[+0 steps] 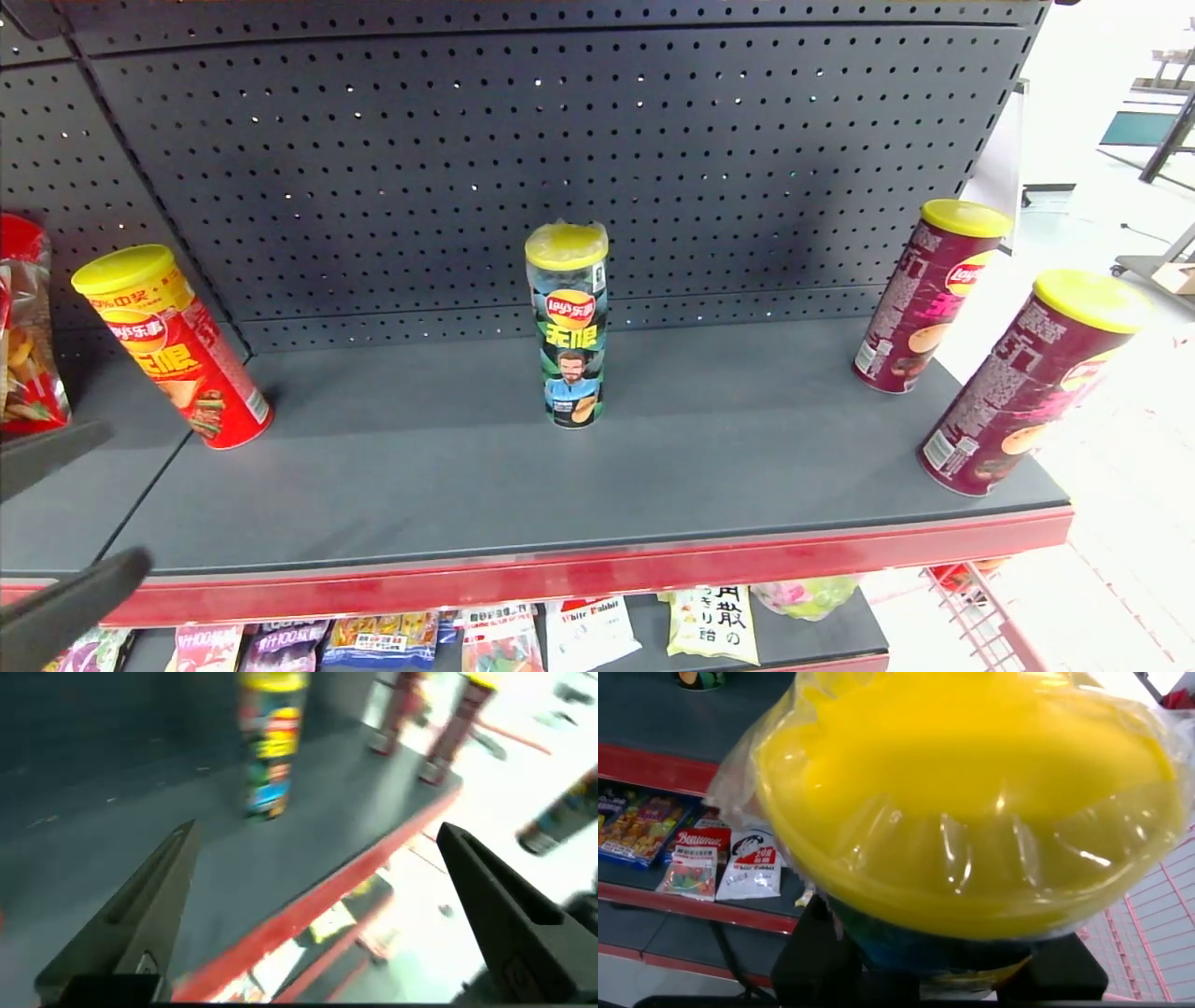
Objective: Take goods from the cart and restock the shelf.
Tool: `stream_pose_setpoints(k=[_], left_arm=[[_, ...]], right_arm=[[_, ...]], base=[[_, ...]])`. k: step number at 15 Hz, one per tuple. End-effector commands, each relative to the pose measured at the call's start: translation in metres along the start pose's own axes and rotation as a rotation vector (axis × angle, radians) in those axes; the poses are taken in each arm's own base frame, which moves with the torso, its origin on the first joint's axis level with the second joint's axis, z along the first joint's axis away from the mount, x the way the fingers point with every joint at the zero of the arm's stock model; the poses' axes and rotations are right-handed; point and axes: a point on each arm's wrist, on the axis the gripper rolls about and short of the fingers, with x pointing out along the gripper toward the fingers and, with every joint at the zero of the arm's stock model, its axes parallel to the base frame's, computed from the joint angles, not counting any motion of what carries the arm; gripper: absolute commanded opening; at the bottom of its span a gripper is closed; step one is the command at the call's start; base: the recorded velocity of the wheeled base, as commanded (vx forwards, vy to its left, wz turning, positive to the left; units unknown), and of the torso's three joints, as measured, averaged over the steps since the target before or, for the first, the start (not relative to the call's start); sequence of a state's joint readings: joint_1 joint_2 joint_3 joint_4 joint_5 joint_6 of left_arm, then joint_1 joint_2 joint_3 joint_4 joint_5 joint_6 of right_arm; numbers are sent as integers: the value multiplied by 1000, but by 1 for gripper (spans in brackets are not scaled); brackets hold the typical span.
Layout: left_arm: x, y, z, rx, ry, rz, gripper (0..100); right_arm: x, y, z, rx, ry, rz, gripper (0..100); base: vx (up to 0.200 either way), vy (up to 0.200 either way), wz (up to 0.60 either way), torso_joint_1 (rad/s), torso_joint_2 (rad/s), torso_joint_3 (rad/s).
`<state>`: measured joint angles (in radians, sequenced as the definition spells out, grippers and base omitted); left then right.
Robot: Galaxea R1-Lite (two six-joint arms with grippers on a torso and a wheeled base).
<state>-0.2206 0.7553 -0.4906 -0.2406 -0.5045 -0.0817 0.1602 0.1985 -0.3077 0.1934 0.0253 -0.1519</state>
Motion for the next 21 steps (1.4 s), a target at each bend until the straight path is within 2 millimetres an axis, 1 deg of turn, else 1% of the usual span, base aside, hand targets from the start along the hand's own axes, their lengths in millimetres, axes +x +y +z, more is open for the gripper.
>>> stream_pose_setpoints(k=[1, 2, 3, 4, 5, 8, 11, 13, 15, 17, 21], left_arm=[[111, 47, -9, 15, 150, -249, 100], [141, 61, -18, 50, 172, -286, 100], [160, 70, -22, 79, 168, -323, 100], [172, 75, -23, 95, 165, -340, 100], [192, 85, -23, 128, 154, -353, 100], [230, 103, -21, 201, 124, -392, 100], [252, 110, -23, 222, 109, -444, 100], [257, 113, -25, 223, 110, -444, 100], [271, 119, -28, 237, 105, -445, 100], [279, 122, -25, 246, 93, -447, 100], [294, 129, -29, 249, 84, -463, 100]], right_arm=[[2, 0, 2, 2, 10, 3, 0], [2, 0, 1, 16, 12, 3, 0], [2, 0, 2, 22, 11, 2, 0], [2, 0, 3, 28, 14, -1, 0], [2, -1, 4, 33, 8, -3, 0], [1, -1, 4, 34, 9, -6, 0], [2, -1, 4, 45, 10, -6, 0], [2, -1, 4, 51, 10, -6, 0], [2, -1, 4, 51, 13, -6, 0], [2, -1, 4, 51, 16, -6, 0], [3, -1, 4, 51, 18, -5, 0]], base=[[0, 0, 0, 0, 0, 0], [0, 0, 0, 0, 0, 0], [0, 0, 0, 0, 0, 0], [0, 0, 0, 0, 0, 0], [0, 0, 0, 0, 0, 0], [0, 0, 0, 0, 0, 0], [0, 0, 0, 0, 0, 0], [0, 0, 0, 0, 0, 0], [0, 0, 0, 0, 0, 0], [0, 0, 0, 0, 0, 0], [0, 0, 0, 0, 0, 0]])
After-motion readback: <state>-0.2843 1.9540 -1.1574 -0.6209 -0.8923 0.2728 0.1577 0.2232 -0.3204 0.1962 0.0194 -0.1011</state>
